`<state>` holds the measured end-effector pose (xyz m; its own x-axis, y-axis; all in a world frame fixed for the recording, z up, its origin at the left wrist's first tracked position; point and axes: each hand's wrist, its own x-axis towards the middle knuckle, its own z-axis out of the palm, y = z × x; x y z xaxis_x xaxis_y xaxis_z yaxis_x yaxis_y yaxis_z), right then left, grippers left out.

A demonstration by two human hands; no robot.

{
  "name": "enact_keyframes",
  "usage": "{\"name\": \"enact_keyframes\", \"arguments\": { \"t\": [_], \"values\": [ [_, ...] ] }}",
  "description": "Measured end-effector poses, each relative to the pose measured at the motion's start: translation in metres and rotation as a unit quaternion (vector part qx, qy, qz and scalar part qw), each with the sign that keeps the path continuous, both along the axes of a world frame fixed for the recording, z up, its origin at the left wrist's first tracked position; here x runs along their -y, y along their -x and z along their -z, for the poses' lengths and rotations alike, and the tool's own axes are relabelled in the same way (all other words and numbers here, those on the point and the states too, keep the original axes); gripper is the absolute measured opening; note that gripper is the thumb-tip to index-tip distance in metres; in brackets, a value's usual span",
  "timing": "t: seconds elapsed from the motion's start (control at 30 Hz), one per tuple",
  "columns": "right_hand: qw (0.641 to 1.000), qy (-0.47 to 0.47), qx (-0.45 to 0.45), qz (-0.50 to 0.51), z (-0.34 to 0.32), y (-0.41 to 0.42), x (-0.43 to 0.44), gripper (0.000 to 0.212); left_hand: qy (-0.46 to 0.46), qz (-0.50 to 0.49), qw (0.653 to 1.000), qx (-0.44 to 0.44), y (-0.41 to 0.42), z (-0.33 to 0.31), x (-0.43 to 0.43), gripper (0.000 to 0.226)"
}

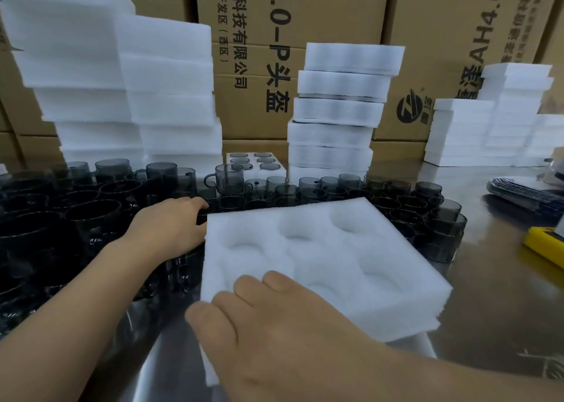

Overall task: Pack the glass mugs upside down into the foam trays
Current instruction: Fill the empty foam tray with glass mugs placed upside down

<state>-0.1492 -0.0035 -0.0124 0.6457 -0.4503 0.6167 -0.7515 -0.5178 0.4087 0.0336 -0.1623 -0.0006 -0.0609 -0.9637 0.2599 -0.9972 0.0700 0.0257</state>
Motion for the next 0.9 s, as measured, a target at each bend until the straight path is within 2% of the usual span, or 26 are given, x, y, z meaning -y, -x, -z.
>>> {"name": "enact_keyframes", "arguments": {
  "t": [0.17, 0.23, 0.27, 0.33, 0.4, 0.43, 0.5, 0.57, 0.7, 0.77, 0.9],
  "values": [
    [0.985, -0.16, -0.065, 0.023, -0.01, -0.005, 0.005, 0.04, 0.021, -0.006, 1.0, -0.005, 0.0, 0.002, 0.001, 0.055],
    [0.966, -0.234, -0.113, -0.002, -0.018, 0.0, 0.017, 0.038, 0.022, -0.008, 1.0, -0.005, 0.0, 0.002, 0.001, 0.055],
    [0.944, -0.302, -0.126, -0.035, -0.02, 0.006, 0.024, 0.044, 0.021, -0.008, 1.0, -0.005, 0.0, 0.002, 0.001, 0.054],
    [0.908, -0.399, -0.09, -0.086, -0.027, 0.017, 0.034, 0.052, 0.022, -0.007, 1.0, -0.008, 0.001, 0.001, 0.0, 0.054],
    [0.885, -0.446, 0.006, -0.133, -0.032, 0.027, 0.046, 0.05, 0.024, -0.006, 1.0, -0.012, 0.001, 0.001, -0.001, 0.053],
    [0.873, -0.464, 0.047, -0.143, -0.037, 0.033, 0.053, 0.048, 0.027, -0.004, 1.0, -0.014, 0.002, 0.0, -0.001, 0.051],
    [0.875, -0.463, 0.076, -0.121, -0.046, 0.047, 0.072, 0.045, 0.041, 0.004, 0.999, -0.021, 0.004, -0.002, -0.004, 0.048],
    [0.879, -0.472, 0.047, -0.058, -0.051, 0.064, 0.091, 0.049, 0.066, 0.024, 0.997, -0.043, 0.009, -0.007, -0.008, 0.042],
    [0.853, -0.522, -0.002, 0.025, -0.043, 0.089, 0.115, 0.061, 0.092, 0.103, 0.984, -0.115, 0.031, -0.022, -0.022, 0.034],
    [0.845, -0.534, 0.004, 0.017, -0.039, 0.093, 0.12, 0.065, 0.07, 0.169, 0.973, -0.139, 0.049, -0.031, -0.029, 0.032],
    [0.846, -0.532, 0.039, -0.014, -0.035, 0.095, 0.123, 0.069, -0.05, 0.247, 0.956, -0.149, 0.085, -0.041, -0.036, 0.029]
  ]
}}
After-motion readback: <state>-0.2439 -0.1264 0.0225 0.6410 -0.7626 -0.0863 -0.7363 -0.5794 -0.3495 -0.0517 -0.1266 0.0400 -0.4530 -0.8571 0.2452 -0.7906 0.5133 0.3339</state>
